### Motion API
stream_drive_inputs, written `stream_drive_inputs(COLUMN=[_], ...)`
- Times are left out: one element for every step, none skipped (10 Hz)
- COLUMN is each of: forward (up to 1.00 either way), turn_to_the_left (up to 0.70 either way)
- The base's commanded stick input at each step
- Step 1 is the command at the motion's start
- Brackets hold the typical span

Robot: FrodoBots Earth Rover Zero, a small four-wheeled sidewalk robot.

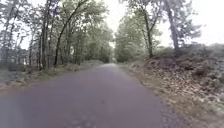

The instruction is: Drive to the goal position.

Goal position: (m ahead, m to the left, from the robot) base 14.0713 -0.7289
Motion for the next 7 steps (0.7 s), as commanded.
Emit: stream_drive_inputs(forward=[0.7,0.7,0.7,0.7,0.7,0.7,0.7], turn_to_the_left=[0.0,0.0,0.0,0.0,0.0,0.0,-0.07])
